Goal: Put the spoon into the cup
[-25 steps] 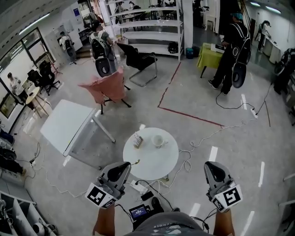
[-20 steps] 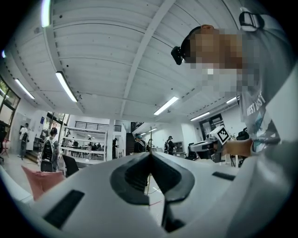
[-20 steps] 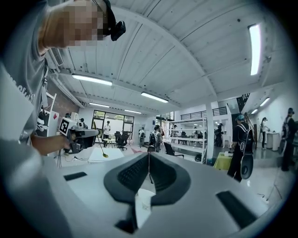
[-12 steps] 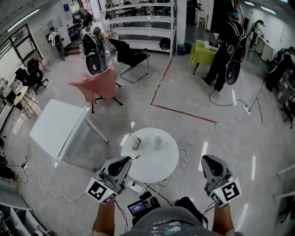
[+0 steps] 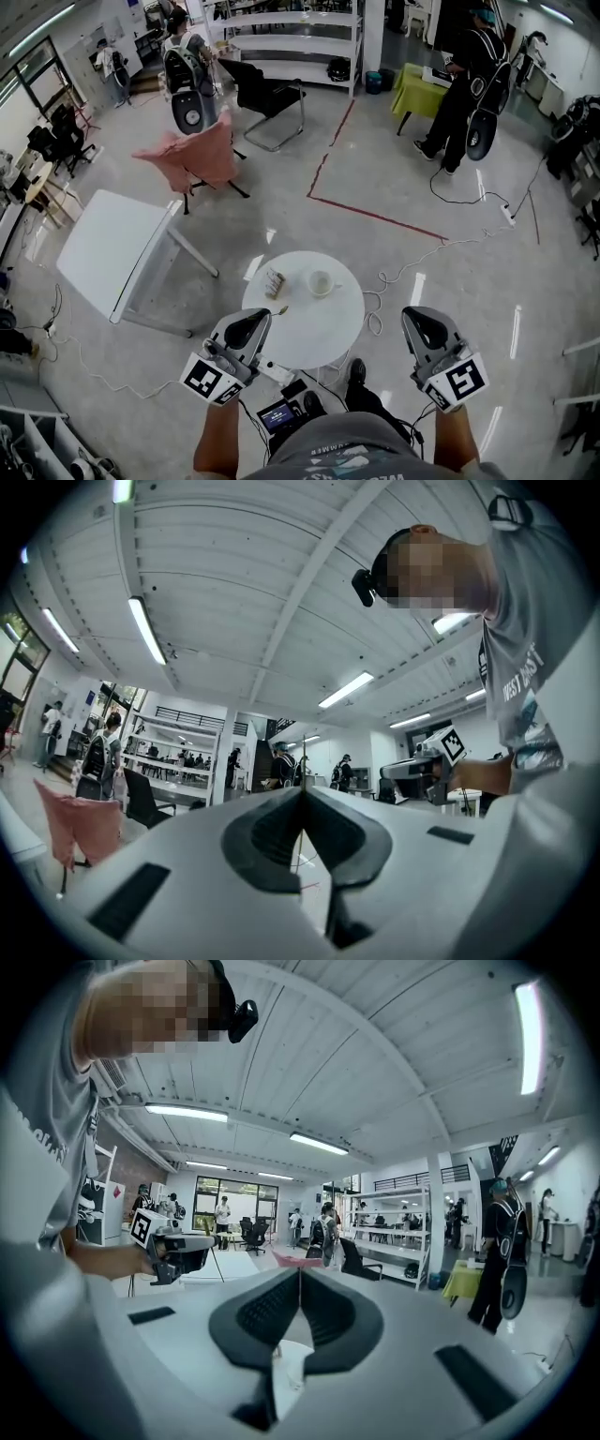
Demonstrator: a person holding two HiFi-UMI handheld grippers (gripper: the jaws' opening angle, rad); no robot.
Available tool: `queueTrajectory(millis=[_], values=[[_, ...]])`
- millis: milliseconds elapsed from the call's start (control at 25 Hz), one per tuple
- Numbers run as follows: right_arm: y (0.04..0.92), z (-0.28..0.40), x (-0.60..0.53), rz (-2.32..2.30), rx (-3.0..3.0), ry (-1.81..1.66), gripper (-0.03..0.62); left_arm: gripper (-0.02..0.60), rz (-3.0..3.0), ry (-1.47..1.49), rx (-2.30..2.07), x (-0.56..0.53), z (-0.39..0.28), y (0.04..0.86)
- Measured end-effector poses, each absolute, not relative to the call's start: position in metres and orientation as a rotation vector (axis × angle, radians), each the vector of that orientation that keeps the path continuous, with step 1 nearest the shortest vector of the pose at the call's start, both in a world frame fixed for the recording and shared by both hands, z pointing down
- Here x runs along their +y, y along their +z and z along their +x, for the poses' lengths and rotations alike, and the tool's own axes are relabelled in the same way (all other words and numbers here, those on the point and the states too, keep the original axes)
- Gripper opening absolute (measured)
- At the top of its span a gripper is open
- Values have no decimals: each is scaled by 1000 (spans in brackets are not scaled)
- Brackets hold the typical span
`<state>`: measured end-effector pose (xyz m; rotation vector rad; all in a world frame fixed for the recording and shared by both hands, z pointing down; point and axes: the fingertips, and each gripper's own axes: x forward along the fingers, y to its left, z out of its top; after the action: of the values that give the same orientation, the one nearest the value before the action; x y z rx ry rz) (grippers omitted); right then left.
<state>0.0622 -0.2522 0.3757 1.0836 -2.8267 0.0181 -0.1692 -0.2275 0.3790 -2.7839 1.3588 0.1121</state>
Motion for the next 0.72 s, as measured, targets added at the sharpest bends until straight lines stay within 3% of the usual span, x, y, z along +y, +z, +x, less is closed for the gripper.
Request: queueTrajectory(millis=[720], values=[[434, 56, -332, 881, -2788, 174, 3, 2, -2883, 71, 1523, -325, -151, 470]])
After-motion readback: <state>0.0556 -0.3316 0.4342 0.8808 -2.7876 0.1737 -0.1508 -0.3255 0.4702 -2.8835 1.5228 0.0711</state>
